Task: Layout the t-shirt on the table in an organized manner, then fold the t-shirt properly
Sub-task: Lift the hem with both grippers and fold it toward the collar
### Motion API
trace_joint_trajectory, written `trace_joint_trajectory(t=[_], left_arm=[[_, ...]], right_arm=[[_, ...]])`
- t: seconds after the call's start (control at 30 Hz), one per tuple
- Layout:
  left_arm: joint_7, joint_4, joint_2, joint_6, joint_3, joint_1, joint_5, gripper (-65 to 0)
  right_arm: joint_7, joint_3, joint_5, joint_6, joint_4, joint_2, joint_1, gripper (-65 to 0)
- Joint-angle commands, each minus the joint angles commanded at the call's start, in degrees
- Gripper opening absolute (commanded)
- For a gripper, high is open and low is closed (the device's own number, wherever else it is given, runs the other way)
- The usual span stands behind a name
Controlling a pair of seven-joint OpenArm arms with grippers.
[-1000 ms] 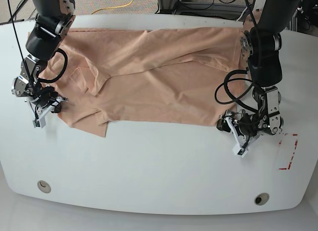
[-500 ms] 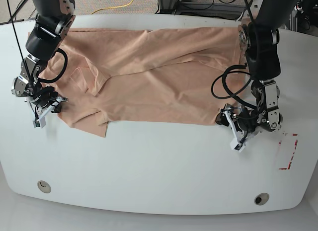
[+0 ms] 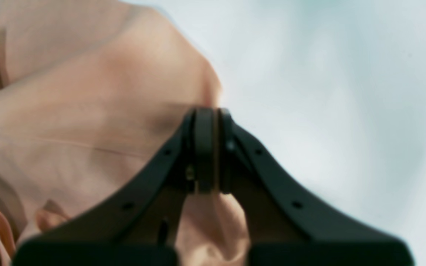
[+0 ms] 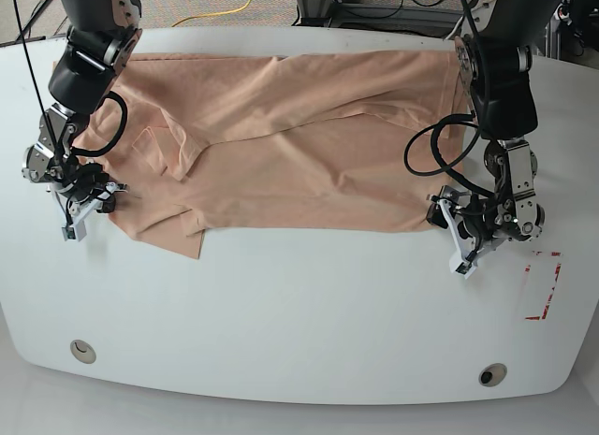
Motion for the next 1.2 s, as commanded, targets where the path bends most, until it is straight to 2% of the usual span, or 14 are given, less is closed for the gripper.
trace_joint_trajectory(t=[0.23,0.33,0.4,0.47,0.63,0.77,0.87,1.03,1.2], left_arm=[[0.1,0.0,0.0,0.0,5.7,1.1,0.0,-27.9],[0.3,0.0,0.0,0.0,6.8,1.2,0.0,-37.1],[0.4,0.0,0.1,0.0,6.8,2.1,0.0,-47.4],[1.0,0.0,0.1,0.0,6.8,2.3,0.0,-52.2],[1.1,0.2,-0.2,0.0,6.6,2.3,0.0,-54.4],[0.7,0.3,-0.2,0.0,6.5,2.3,0.0,-62.8],[0.7,0.4,-0.2,0.0,6.4,1.8,-0.1,-63.2],[0.3,4.9,0.0,0.0,1.9,0.2,0.0,-63.2],[1.1,10.4,-0.2,0.0,1.6,-0.3,0.1,-63.1]], right_arm=[[0.0,0.2,0.0,0.00,0.0,0.0,0.1,-63.3],[0.0,0.2,0.0,0.00,0.0,0.0,0.1,-63.3],[0.0,0.2,0.0,0.00,0.0,0.0,0.1,-63.3],[0.0,0.2,0.0,0.00,0.0,0.0,0.1,-63.3],[0.0,0.3,0.0,0.00,0.0,0.0,0.1,-63.3],[0.0,0.3,0.0,0.00,0.0,0.0,0.1,-63.3],[0.0,0.3,0.0,0.00,0.0,0.0,0.2,-63.3],[-0.8,0.3,0.0,0.00,4.0,-0.1,-0.1,-63.3],[-4.9,0.4,0.0,0.00,9.4,-1.2,-0.1,-63.3]])
